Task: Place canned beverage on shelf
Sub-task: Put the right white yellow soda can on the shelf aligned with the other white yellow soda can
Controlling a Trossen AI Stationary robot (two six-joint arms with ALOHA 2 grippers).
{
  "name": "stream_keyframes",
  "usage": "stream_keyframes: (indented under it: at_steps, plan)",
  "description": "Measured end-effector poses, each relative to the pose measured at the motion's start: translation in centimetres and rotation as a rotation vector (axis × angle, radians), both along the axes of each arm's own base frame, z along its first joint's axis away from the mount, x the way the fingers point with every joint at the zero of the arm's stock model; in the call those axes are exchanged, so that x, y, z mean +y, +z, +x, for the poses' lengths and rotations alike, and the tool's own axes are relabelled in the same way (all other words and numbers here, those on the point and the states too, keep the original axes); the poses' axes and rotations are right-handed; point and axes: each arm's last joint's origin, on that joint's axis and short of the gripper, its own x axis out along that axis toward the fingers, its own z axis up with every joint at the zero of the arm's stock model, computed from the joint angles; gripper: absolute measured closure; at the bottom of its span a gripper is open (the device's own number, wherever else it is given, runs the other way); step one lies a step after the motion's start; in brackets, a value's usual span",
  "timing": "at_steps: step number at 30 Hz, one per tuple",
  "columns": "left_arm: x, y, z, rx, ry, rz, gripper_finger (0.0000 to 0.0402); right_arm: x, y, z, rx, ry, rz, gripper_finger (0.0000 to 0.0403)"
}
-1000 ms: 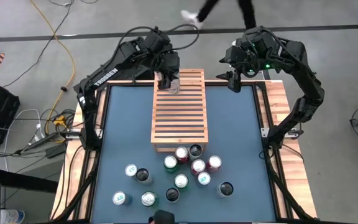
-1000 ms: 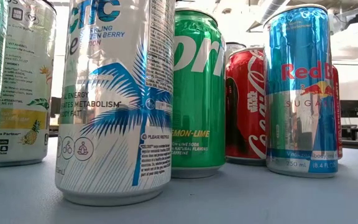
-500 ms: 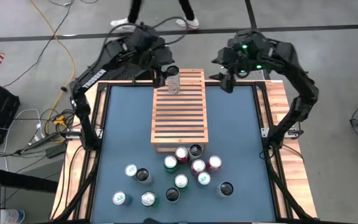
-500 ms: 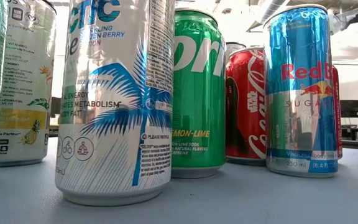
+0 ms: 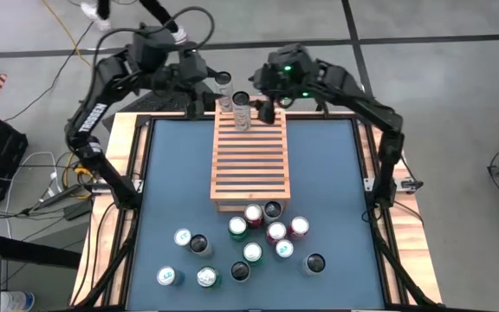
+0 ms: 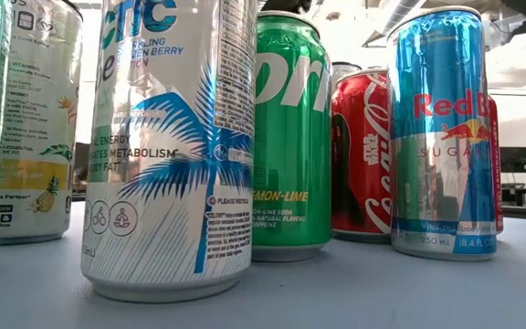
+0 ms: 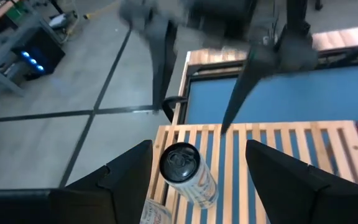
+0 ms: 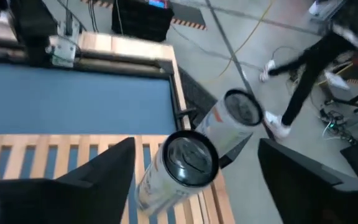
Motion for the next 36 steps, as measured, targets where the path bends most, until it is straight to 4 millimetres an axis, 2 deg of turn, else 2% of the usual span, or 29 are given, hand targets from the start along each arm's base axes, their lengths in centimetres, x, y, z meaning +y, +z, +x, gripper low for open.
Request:
stream_keyframes:
  at_steps: [4,7,11,21,30,36]
  plan:
    - [-0.4,0.3,-0.6,-0.003,0.000,0.001,0.0155,-0.4,-1.5,1.4,0.043,0.015,-0.012,0.0036]
    - [-0.4,0.1,-0.7,0.020,0.001,-0.010,0.0155,0.0,-1.5,2.0,0.033,0.038,-0.041,0.0027]
    - [-0.4,-0.1,-0.8,0.042,0.000,-0.010,0.0155,-0.2,-1.5,2.3,0.005,0.029,-0.034,0.0026]
    - [-0.4,-0.3,-0.8,0.054,0.012,-0.016,0.0155,-3.5,-3.7,2.7,0.007,-0.027,0.113,0.0026]
    - [-0.4,-0.5,-0.9,0.077,0.016,-0.025,0.0155,-3.7,-4.9,3.7,0.025,0.005,0.146,0.0026]
    - [-0.5,-0.5,-1.0,0.090,0.010,-0.017,0.0155,-4.2,-5.1,3.4,0.040,0.004,0.162,0.0035]
